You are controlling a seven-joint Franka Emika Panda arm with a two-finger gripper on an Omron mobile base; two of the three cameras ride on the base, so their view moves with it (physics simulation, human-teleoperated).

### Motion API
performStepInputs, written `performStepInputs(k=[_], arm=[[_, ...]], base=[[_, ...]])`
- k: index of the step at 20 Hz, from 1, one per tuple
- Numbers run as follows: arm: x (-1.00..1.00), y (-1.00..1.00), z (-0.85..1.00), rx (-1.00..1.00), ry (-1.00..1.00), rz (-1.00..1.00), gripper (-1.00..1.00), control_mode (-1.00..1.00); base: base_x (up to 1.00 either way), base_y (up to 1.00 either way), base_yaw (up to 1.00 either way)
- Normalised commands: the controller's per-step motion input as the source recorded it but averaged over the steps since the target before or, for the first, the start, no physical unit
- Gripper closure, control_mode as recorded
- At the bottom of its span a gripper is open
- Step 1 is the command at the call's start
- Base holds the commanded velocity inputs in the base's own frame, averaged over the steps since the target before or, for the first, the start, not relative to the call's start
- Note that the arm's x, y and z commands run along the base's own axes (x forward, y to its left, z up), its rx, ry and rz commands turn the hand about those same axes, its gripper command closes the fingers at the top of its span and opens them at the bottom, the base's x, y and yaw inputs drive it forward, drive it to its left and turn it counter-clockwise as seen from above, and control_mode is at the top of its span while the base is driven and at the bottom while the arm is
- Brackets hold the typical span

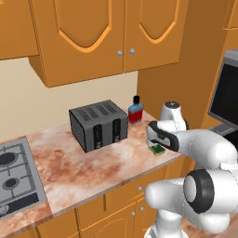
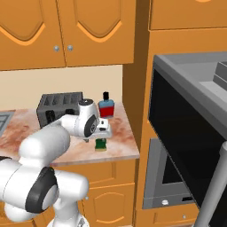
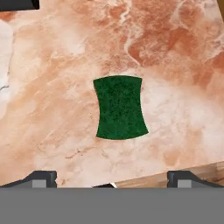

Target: Place the sponge inside the microwave to prepare for sanitizing.

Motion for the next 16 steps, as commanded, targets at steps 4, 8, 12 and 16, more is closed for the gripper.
performStepInputs(k=[4,8,12,16], arm=[[0.4,0.0,-0.41,0.0,0.0,0.0,-1.0,-1.0],[0.32,-0.06,-0.26,0.0,0.0,0.0,-1.0,-1.0],[0.19,-0.06,-0.11,0.0,0.0,0.0,-1.0,-1.0],[0.01,0.02,-0.07,0.0,0.0,0.0,-1.0,-1.0]], base=[[0.0,0.0,0.0],[0.0,0.0,0.0],[0.0,0.0,0.0],[0.0,0.0,0.0]])
